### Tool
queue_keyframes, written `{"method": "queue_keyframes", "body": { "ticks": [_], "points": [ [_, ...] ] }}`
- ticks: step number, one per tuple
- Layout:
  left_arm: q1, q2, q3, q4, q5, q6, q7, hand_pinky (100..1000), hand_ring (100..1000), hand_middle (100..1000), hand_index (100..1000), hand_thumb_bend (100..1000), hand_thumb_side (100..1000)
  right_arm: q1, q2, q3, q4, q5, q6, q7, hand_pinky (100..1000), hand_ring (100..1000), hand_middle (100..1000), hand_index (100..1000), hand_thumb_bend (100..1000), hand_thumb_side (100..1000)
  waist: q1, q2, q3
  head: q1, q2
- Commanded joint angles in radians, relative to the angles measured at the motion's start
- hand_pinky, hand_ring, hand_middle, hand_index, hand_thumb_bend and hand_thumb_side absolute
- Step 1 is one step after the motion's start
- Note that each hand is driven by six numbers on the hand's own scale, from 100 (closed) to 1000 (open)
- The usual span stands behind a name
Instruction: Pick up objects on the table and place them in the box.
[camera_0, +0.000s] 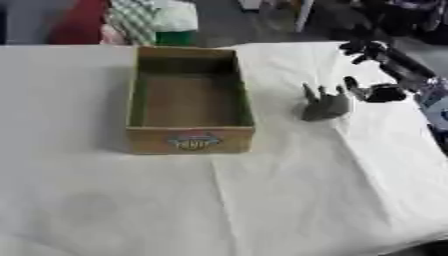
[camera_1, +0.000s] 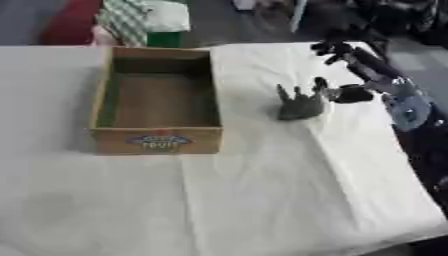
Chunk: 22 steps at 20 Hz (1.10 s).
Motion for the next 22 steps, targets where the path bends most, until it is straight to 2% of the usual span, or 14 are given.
{"method": "queue_keyframes", "body": {
  "ticks": [1,13,22],
  "points": [
    [-0.005,0.022,0.011,-0.01,-0.003,0.001,0.002,692,627,611,656,100,875,-0.007,-0.056,-0.008,-0.01,0.033,-0.001,-0.014,777,900,907,969,100,140,0.0,-0.019,-0.003,-0.001,0.001],
    [-0.003,0.021,0.012,-0.009,-0.007,0.002,0.0,692,627,612,656,100,879,0.009,-0.052,-0.003,-0.02,0.203,-0.005,-0.088,790,915,916,966,149,228,-0.002,-0.015,-0.004,-0.001,-0.001],
    [-0.007,0.018,0.012,-0.01,-0.007,0.004,0.0,692,628,612,656,100,880,-0.002,-0.031,0.019,-0.009,0.281,-0.015,-0.116,791,917,917,965,151,251,-0.002,-0.01,0.002,-0.003,0.0]
  ]
}}
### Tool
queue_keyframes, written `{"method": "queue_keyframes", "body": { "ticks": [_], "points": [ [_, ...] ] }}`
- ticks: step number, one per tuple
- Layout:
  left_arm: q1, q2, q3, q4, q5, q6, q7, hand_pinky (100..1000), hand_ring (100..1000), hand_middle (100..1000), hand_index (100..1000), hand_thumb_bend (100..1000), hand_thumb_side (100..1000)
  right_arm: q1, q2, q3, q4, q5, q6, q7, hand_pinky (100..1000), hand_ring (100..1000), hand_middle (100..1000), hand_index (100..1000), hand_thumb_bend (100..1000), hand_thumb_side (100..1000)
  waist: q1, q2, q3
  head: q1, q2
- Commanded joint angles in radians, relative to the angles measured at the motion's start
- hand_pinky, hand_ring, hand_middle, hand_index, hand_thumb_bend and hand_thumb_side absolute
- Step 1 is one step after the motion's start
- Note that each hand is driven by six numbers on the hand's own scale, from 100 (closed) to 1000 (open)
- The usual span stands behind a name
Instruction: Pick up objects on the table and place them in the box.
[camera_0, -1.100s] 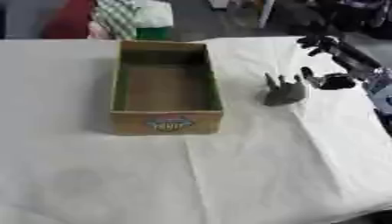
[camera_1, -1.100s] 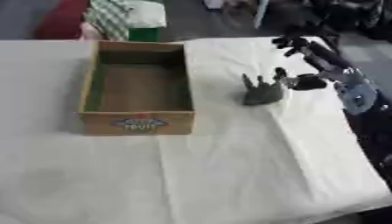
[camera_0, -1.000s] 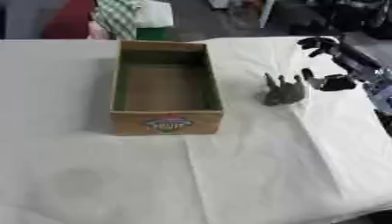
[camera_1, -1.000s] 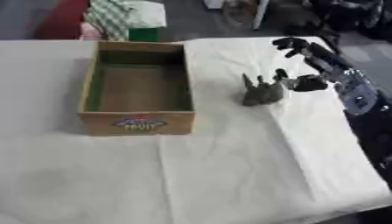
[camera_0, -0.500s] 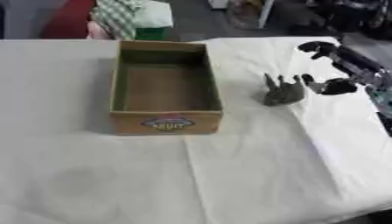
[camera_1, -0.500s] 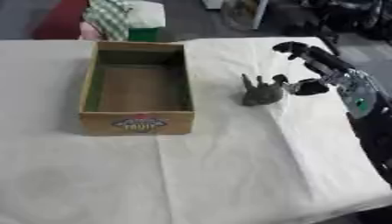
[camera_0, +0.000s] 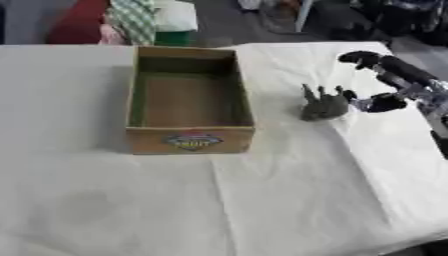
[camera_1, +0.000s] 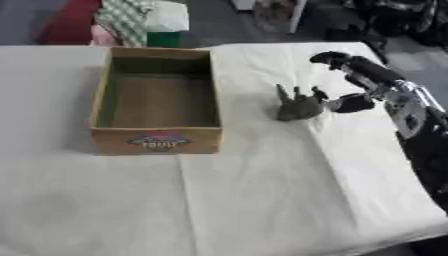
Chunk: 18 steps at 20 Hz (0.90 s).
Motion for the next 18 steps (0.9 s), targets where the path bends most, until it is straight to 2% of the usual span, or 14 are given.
{"method": "queue_keyframes", "body": {
  "ticks": [1,18],
  "points": [
    [-0.012,0.018,0.01,-0.015,-0.004,0.001,0.001,692,628,612,656,100,881,-0.02,-0.025,0.001,-0.006,0.025,-0.004,-0.009,791,917,917,965,153,254,0.001,-0.012,0.001,-0.003,0.001],
    [-0.014,0.014,0.012,-0.016,-0.003,0.002,0.001,692,629,613,655,100,883,-0.029,0.008,0.023,0.024,0.122,-0.01,-0.027,795,922,920,965,172,296,0.0,-0.009,0.011,-0.009,0.009]
  ]
}}
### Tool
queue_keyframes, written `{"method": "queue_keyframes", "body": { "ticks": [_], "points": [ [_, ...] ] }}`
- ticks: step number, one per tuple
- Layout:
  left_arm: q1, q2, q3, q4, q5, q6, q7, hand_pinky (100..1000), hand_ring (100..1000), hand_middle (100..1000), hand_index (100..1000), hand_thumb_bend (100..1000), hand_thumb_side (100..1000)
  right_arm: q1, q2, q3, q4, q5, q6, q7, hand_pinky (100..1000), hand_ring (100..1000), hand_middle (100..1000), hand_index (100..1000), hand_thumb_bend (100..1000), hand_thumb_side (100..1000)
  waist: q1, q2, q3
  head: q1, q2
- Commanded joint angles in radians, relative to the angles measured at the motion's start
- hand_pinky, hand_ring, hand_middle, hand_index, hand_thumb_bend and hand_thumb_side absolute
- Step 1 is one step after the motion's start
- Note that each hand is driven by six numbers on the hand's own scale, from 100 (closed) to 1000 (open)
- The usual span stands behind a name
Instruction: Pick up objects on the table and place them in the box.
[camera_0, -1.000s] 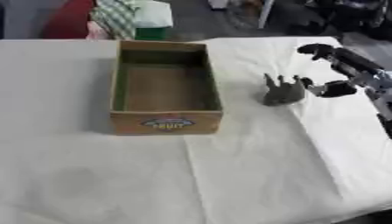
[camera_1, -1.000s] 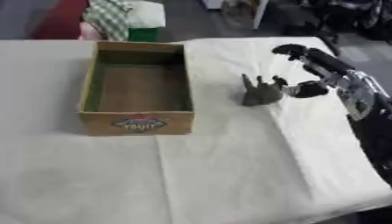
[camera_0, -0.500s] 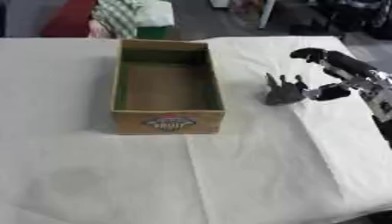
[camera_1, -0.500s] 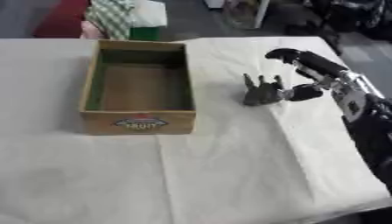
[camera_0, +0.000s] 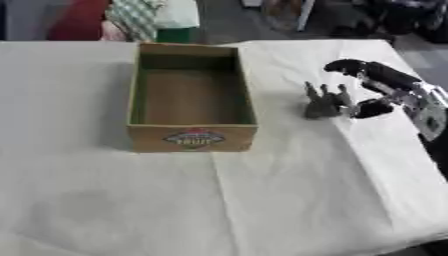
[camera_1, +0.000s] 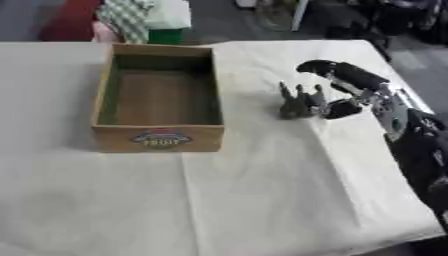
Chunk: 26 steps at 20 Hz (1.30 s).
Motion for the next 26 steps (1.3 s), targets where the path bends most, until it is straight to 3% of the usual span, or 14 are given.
{"method": "queue_keyframes", "body": {
  "ticks": [1,16,26],
  "points": [
    [-0.014,0.014,0.008,-0.016,-0.003,0.002,0.001,692,629,613,655,100,883,-0.012,-0.027,-0.001,0.0,0.023,0.0,-0.008,795,923,920,965,193,289,0.0,-0.013,0.0,-0.004,0.003],
    [-0.011,0.011,0.009,-0.015,-0.001,0.005,0.001,691,630,613,654,100,887,-0.008,-0.01,0.007,0.012,0.124,0.007,-0.034,802,930,924,964,225,361,0.001,-0.013,0.005,-0.006,0.017],
    [-0.009,0.009,0.008,-0.014,-0.001,0.005,0.0,691,631,614,653,100,889,-0.005,0.002,-0.001,0.054,0.233,0.048,-0.071,805,934,926,964,258,413,0.002,-0.013,0.006,-0.008,0.018]
  ]
}}
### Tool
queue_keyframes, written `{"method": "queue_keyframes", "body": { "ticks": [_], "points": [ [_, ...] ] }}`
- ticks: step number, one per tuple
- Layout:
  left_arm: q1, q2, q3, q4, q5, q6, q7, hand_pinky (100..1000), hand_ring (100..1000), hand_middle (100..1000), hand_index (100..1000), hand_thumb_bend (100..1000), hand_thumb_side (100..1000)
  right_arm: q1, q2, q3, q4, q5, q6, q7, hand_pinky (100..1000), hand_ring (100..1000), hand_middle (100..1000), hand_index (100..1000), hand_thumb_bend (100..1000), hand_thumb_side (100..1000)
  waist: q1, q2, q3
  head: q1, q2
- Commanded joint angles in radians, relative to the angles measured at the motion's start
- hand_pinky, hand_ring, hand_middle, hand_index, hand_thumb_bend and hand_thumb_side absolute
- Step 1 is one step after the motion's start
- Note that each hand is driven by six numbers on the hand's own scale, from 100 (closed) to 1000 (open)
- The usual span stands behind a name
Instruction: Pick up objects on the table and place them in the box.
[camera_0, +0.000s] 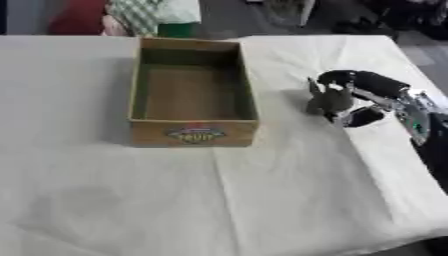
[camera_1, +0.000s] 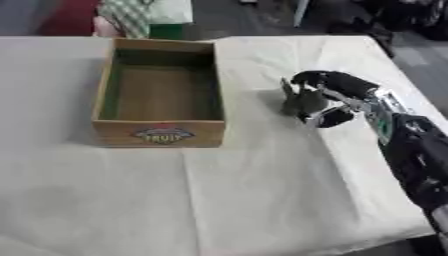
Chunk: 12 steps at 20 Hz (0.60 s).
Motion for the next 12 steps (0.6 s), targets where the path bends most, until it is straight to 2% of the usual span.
{"method": "queue_keyframes", "body": {
  "ticks": [1,12],
  "points": [
    [-0.008,0.01,0.008,-0.014,-0.001,0.002,0.0,691,631,614,653,100,889,-0.009,-0.024,-0.014,0.016,0.032,0.015,-0.018,805,934,926,964,258,414,0.003,-0.014,-0.001,-0.004,0.007],
    [-0.008,0.009,0.008,-0.015,-0.002,0.002,0.0,692,631,614,652,100,890,-0.01,-0.021,-0.022,0.071,0.073,0.03,-0.069,798,917,907,957,244,414,0.003,-0.013,0.001,-0.007,0.007]
  ]
}}
